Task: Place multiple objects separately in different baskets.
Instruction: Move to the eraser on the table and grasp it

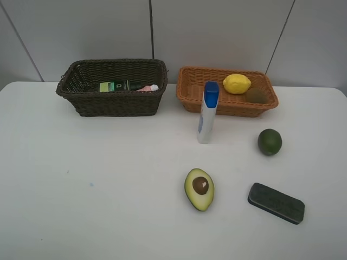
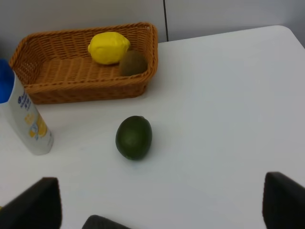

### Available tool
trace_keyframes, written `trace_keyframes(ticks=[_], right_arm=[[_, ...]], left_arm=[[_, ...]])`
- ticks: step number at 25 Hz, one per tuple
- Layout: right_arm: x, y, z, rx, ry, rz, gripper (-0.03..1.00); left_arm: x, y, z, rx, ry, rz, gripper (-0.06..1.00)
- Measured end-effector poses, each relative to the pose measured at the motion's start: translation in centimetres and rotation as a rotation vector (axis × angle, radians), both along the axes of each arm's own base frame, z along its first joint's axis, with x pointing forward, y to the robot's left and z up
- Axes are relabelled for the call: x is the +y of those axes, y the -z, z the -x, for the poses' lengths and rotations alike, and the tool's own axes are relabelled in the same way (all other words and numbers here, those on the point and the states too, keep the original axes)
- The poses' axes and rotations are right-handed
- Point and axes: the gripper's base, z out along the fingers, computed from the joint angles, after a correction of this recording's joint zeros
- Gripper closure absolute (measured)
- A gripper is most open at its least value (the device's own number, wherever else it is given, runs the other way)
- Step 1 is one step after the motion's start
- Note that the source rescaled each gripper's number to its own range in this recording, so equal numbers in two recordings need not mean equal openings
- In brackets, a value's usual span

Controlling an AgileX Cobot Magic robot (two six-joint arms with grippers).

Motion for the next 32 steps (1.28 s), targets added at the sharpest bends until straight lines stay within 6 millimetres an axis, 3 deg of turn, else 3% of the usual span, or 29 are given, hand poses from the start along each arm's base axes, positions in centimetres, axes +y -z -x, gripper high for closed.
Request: trace_keyframes(ticks=[12, 15, 20, 26, 29, 32], right_arm=[[0.0, 0.0, 0.0, 0.0, 0.002, 0.003, -0.03], [-0.3, 0.0, -1.0, 0.064, 0.022, 0.006, -0.03], [-0.9, 0.3, -5.6, 0.363, 0.083, -0.049, -0.03], [-1.6, 0.8, -13.6, 0.712, 0.094, -0.045, -0.03], [-1.9, 0.3, -17.5, 0.795, 0.096, -0.049, -0.03], [-2.1, 0.3, -19.9, 0.875, 0.099, -0.052, -0.03]], left_arm=[[0.0, 0.0, 0.0, 0.0, 0.003, 0.001, -0.06], [0.0, 0.0, 0.0, 0.0, 0.003, 0.001, -0.06], [0.0, 0.0, 0.0, -0.001, 0.002, 0.001, -0.06], [0.0, 0.0, 0.0, -0.001, 0.002, 0.001, -0.06], [0.0, 0.0, 0.0, -0.001, 0.002, 0.001, -0.06], [0.0, 0.0, 0.0, -0.001, 0.002, 0.001, -0.06]])
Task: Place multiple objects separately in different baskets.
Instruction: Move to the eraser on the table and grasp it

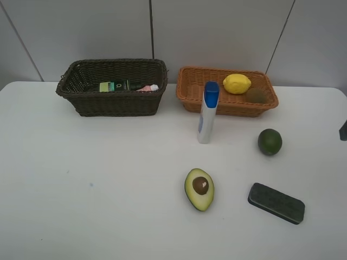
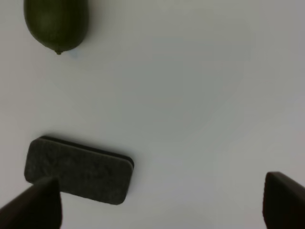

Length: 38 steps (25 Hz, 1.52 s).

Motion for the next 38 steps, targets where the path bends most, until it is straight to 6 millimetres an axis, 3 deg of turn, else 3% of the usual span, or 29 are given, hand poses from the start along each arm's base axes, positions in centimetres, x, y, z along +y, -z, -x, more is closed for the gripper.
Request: trace_keyframes(ticks=[5, 11, 27, 31, 38], right_arm=[[-0.1, 1.3, -1.3, 0.136, -0.02, -0.006, -0.03], [0.2, 2.0, -1.8, 0.162, -0.052, -0.01, -0.03], [8.9, 8.0, -4.4, 0.36, -0.746, 0.051, -0.03], [10.0, 9.4, -3.8, 0.326, -0.882, 0.074, -0.03], [8.7, 13.5, -1.0, 0.336, -0.942, 0.112, -0.03]], left_arm=[[0.0, 0.0, 0.0, -0.001, 0.0, 0.0, -0.06], [0.0, 0.0, 0.0, -0.001, 0.0, 0.0, -0.06], [0.0, 0.0, 0.0, -0.001, 0.0, 0.0, -0.06], [0.0, 0.0, 0.0, -0.001, 0.0, 0.0, -0.06], [0.0, 0.0, 0.0, -0.001, 0.0, 0.0, -0.06]])
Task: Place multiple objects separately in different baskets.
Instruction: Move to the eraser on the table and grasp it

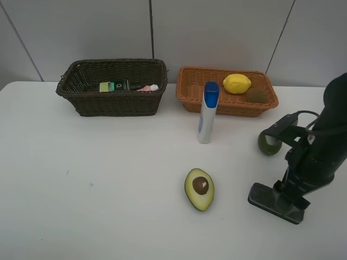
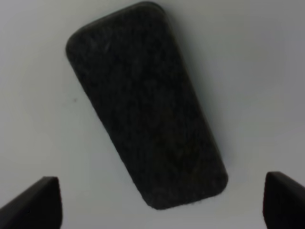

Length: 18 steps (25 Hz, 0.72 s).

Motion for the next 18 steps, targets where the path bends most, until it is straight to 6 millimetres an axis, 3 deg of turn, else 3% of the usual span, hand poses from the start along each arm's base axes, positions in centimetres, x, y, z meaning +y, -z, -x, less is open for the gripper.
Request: trace_keyframes(ticks=[8, 18], right_arm=[[0.1, 0.9, 0.2, -0.034, -0.009, -0.027, -0.03], [0.4, 4.1, -0.6, 0.008, -0.057, -0.016, -0.03]], left_arm=[[0.0, 0.0, 0.0, 0.0, 0.0, 0.0, -0.06], [0.0, 0.0, 0.0, 0.0, 0.0, 0.0, -0.06]])
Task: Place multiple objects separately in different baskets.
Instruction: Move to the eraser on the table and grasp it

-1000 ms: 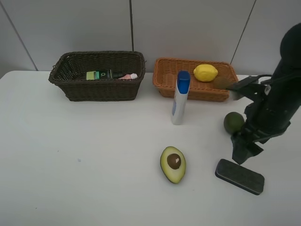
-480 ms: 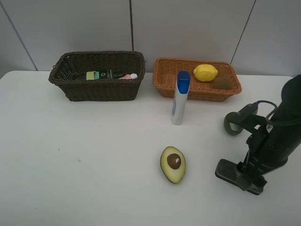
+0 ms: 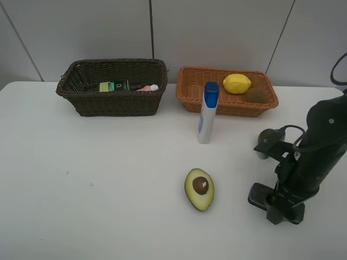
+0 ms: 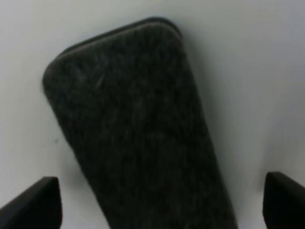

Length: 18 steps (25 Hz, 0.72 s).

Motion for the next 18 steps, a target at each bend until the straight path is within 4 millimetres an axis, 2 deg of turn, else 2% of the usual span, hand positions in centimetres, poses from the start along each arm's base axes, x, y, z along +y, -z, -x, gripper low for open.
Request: trace_keyframes(ticks=[7, 9, 10, 11, 14, 18], right_arm=[[0.1, 1.2, -0.4, 0.022, -0.018, 0.015, -0.03], [0.1, 1.3, -0.4, 0.023, -0.02, 0.017, 0.01], [0.1, 1.3, -0.5, 0.02, -0.023, 0.018, 0.05], [0.1, 1.3, -0.5, 0.018, -0.03, 0.022, 0.17], [0.1, 1.3, -0.7, 0.009, -0.04, 0.023, 0.64], [0.1, 1.2, -0.8, 0.018, -0.043, 0.03, 0.65]], left_arm=[[0.0, 0.0, 0.0, 0.0, 0.0, 0.001, -0.06], [0.0, 0.0, 0.0, 0.0, 0.001, 0.001, -0.06], [0.0, 0.0, 0.0, 0.0, 0.001, 0.001, -0.06], [0.0, 0.0, 0.0, 0.0, 0.001, 0.001, -0.06], [0.0, 0.0, 0.0, 0.0, 0.001, 0.001, -0.06], [0.0, 0.0, 0.0, 0.0, 0.001, 0.001, -0.06]])
